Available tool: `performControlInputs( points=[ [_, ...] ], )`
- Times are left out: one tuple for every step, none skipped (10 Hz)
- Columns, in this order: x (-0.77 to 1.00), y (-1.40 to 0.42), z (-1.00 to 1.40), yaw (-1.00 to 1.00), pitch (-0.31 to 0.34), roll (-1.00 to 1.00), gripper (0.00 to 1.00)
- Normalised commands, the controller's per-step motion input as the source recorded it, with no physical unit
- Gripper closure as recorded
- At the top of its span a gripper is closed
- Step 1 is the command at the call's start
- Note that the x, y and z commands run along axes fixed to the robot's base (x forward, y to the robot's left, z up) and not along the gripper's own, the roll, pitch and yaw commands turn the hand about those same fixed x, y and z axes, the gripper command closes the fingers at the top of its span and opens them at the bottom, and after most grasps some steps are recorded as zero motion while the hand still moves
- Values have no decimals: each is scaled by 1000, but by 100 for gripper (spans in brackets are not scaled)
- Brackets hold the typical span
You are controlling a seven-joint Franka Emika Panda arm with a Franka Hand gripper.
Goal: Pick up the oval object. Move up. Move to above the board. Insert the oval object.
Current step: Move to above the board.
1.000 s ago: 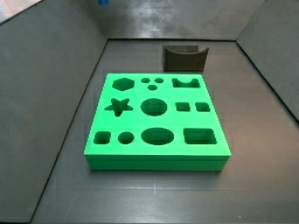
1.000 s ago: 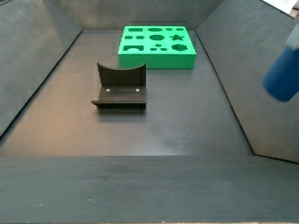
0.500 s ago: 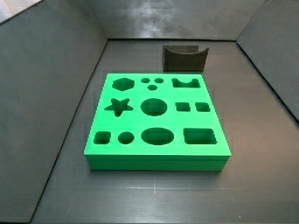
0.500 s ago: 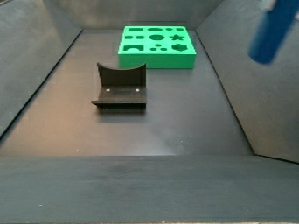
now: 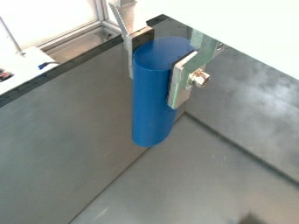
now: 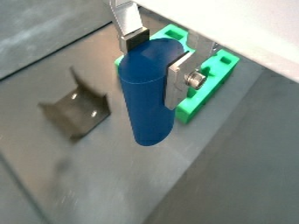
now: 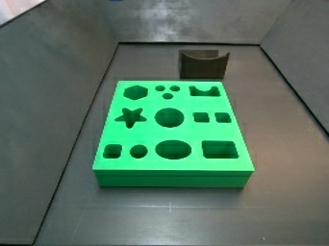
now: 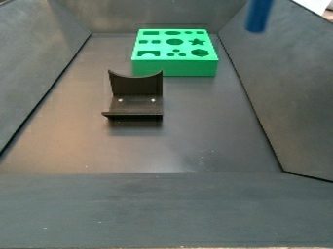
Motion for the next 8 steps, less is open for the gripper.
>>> performControlInputs(
  points=[
    [364, -1000, 203, 6, 87, -8, 100],
    [368, -1000, 203, 8, 96, -23, 100],
    [379, -1000, 205, 9, 112, -9, 100],
    [382, -1000, 204, 4, 109, -12, 100],
    [390, -1000, 206, 8, 112, 4, 100],
    [397, -1000, 207, 12, 113, -5, 100],
    [410, -1000, 210, 13, 111, -2, 100],
    [413, -1000, 211, 7, 106, -8, 100]
  ],
)
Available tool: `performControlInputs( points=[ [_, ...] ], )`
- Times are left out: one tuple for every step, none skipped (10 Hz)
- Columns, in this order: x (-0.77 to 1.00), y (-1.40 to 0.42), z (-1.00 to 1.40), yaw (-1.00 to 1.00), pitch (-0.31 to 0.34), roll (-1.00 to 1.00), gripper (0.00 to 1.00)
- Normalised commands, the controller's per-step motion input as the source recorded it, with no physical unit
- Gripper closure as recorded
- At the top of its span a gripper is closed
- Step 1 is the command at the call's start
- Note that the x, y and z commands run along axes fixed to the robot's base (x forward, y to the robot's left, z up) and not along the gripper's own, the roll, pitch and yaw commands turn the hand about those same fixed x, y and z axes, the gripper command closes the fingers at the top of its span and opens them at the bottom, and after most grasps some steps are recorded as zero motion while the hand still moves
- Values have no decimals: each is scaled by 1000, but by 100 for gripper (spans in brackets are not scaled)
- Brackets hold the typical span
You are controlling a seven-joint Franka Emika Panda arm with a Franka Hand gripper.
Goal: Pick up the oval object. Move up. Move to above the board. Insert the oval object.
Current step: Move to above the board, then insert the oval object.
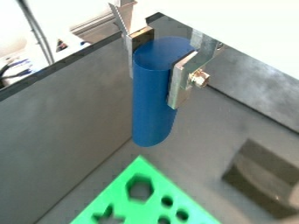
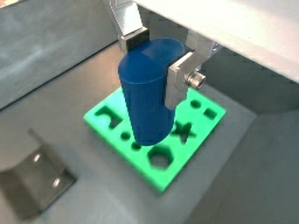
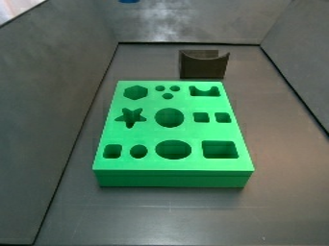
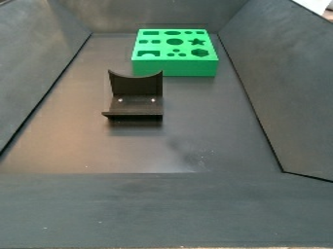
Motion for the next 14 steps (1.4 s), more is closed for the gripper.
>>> performControlInputs(
  points=[
    [431, -1000, 212, 11, 117, 13, 100],
    [461, -1000, 217, 12, 132, 15, 100],
    [415, -836, 181, 12, 133, 28, 100],
    [276, -478, 105, 9, 123, 54, 100],
    [183, -291, 70, 10, 106, 59, 100],
    [122, -180, 48, 11, 80, 64, 100],
    [0, -26, 0, 0, 0, 0, 100],
    [6, -103, -17, 0, 0, 14, 100],
    [37, -297, -103, 0, 0, 69, 100],
    [206, -423, -146, 0, 0, 77, 100],
    [189, -454, -186, 0, 0, 83, 100],
    [177, -506, -234, 0, 0, 117, 100],
    [180, -503, -214, 0, 0, 121, 100],
    [269, -346, -49, -31, 21, 60, 100]
  ],
)
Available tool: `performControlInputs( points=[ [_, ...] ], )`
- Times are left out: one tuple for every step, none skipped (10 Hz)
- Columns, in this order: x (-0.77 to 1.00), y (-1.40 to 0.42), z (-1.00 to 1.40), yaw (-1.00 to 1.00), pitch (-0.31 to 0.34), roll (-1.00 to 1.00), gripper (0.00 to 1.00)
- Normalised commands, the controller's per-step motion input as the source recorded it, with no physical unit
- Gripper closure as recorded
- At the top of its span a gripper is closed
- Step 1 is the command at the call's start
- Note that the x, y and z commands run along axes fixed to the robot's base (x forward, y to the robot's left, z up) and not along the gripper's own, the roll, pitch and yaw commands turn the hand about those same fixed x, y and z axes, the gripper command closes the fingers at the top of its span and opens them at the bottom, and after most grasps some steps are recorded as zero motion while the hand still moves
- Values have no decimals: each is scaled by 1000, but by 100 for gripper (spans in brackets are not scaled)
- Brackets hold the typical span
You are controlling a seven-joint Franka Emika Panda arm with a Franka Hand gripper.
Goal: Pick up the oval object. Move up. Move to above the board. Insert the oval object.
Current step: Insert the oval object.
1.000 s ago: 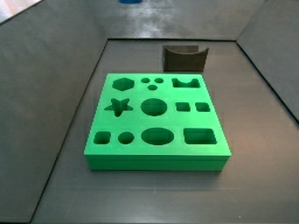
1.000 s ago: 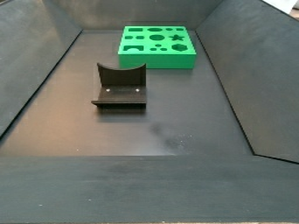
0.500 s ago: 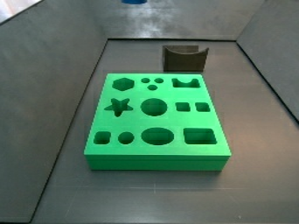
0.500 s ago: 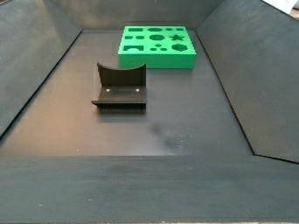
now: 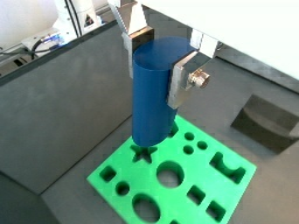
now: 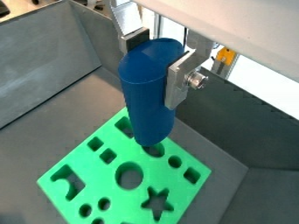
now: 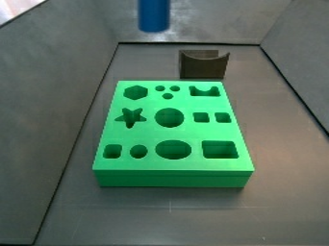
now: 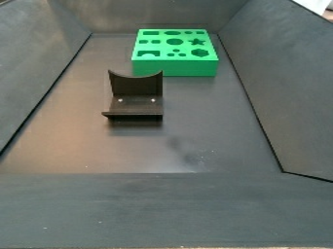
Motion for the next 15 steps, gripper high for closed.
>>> performControlInputs(
  points=[
    [226, -363, -20, -177, 0, 50, 100],
    [223, -314, -37, -311, 0, 24, 100],
    [243, -286, -189, -446, 0, 133, 100],
    [91, -211, -334, -589, 0, 231, 100],
    [109, -220, -397, -643, 0, 289, 100],
    [57, -226, -386, -660, 0, 281, 100],
    [106, -237, -329, -660, 0, 267, 100],
    [89, -246, -274, -674, 0, 249, 100],
    [134, -197, -174, -766, 0, 144, 100],
    [97, -189, -126, -834, -1, 90, 100],
    [126, -129, -83, -854, 0, 26, 100],
    [111, -77, -103, -886, 0, 6, 100],
    [80, -74, -157, -914, -11, 29, 100],
    [17, -66, -191, -969, -14, 39, 100],
    [6, -60, -203, -974, -19, 43, 100]
  ],
)
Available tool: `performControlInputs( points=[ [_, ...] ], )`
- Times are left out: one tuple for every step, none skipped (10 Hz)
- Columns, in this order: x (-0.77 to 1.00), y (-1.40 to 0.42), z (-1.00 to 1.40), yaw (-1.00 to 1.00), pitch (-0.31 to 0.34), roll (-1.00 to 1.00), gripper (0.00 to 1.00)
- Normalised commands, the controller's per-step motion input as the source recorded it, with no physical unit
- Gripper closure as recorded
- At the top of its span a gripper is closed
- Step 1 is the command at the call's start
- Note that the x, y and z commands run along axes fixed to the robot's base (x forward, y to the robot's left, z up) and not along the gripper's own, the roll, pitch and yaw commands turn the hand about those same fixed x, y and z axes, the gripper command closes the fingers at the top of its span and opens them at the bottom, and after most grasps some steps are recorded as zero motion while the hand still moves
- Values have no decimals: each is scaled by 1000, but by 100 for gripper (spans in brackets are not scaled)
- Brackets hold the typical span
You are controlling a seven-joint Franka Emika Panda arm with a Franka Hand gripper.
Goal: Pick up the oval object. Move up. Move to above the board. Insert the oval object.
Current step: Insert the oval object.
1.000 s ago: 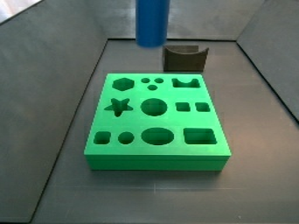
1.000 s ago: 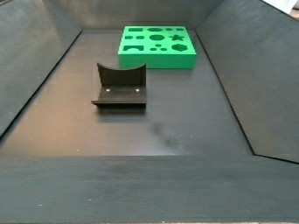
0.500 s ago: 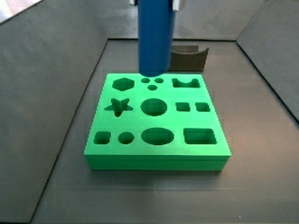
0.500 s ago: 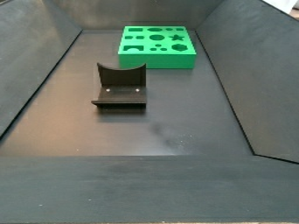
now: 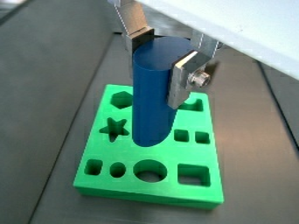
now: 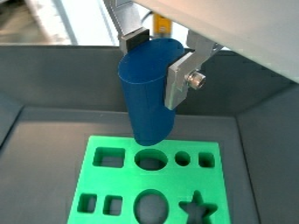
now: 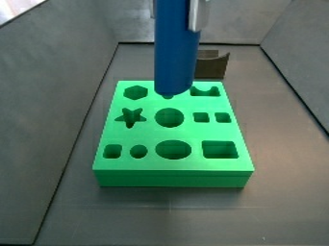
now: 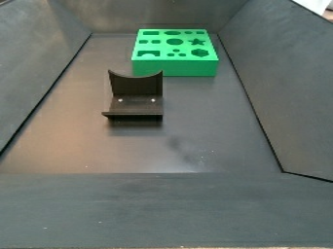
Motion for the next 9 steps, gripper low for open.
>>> performControlInputs(
  points=[
    [9, -57, -209, -977, -17, 44, 100],
    [6, -54, -214, -977, -20, 44, 100],
    [3, -40, -217, -991, -20, 43, 100],
    [0, -9, -197, -1000, -16, 26, 100],
    [0, 0, -214, -1000, -4, 26, 100],
    [0, 0, -266, -1000, -10, 49, 100],
    [9, 0, -283, -997, -14, 54, 100],
    [3, 0, -286, -1000, -19, 53, 100],
    [91, 0, -289, -937, -26, 60, 100]
  ],
)
